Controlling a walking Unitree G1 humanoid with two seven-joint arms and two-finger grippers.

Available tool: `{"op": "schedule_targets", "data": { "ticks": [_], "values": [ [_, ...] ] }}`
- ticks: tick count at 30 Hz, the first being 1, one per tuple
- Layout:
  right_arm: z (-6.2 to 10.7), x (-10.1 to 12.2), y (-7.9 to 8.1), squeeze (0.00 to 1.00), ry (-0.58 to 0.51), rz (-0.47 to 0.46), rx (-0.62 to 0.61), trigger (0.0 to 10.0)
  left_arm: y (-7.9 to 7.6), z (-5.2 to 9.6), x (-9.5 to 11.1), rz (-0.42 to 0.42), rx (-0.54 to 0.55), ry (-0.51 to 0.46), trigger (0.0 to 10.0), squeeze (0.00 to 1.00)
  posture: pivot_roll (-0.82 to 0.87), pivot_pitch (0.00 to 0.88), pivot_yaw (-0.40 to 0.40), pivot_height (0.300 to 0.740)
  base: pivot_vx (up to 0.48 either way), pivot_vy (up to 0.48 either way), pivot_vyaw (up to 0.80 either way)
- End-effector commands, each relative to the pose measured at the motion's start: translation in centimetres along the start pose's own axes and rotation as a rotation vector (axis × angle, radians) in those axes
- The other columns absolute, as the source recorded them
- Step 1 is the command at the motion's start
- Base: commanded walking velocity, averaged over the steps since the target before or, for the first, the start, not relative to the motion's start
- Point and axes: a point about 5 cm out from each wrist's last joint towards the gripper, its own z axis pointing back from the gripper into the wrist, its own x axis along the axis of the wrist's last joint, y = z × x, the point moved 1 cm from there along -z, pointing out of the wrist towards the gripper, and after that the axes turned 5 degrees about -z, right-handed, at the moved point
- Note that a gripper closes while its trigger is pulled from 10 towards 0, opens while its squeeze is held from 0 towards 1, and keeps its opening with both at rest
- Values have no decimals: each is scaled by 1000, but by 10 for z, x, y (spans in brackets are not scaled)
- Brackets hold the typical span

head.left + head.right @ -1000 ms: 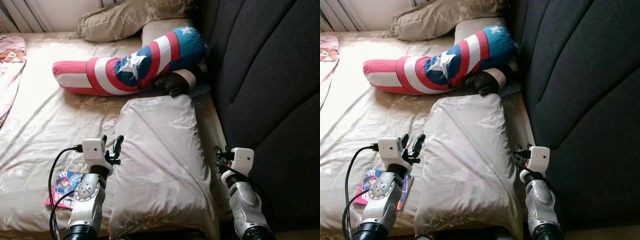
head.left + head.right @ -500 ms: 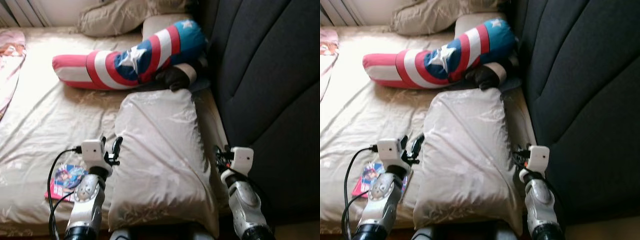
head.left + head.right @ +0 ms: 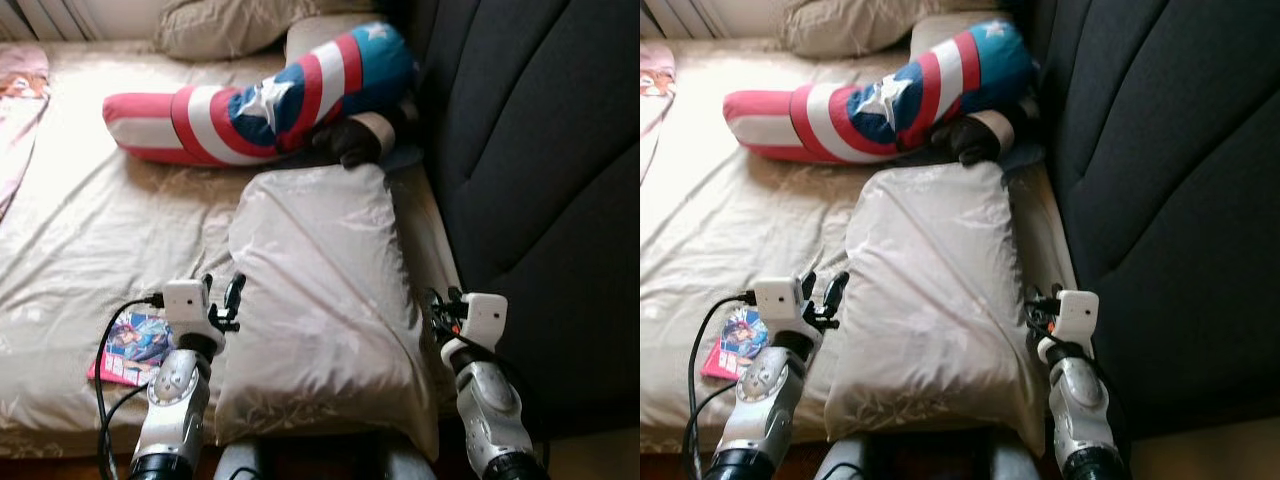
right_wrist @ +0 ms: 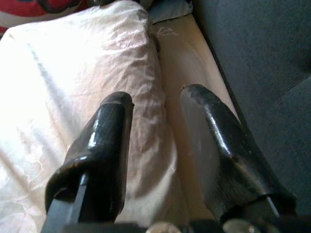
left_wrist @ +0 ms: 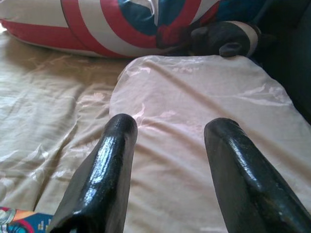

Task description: Clean up the room

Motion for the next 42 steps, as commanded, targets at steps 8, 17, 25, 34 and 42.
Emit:
{"op": "schedule_targets", "data": {
  "ticks": [8, 17, 25, 34, 42],
  "values": [
    [3, -3, -2, 0, 6, -16, -8, 10000, 0, 2, -2, -6, 1, 10, 10000, 0, 22, 223, -25, 657, 0, 0, 0],
    [4, -6, 2, 0, 15, -23, 10, 10000, 1, 2, -2, -2, 1, 18, 10000, 0, 19, 220, -23, 657, 0, 0, 0],
    [5, -8, 7, 0, 23, -29, 46, 10000, 2, 2, -3, -4, -1, 22, 10000, 0, 19, 218, -19, 657, 65, 0, 0],
    [4, -11, 12, 0, 54, -13, 103, 10000, 3, 3, -2, -7, 0, 18, 10000, 0, 21, 210, -12, 657, 329, 0, 0],
    [-15, -10, 5, 333, 173, 96, 48, 10000, -3, 0, 5, -15, -42, -2, 10000, 0, 48, 222, 1, 657, 43, 0, 0]
  ]
}}
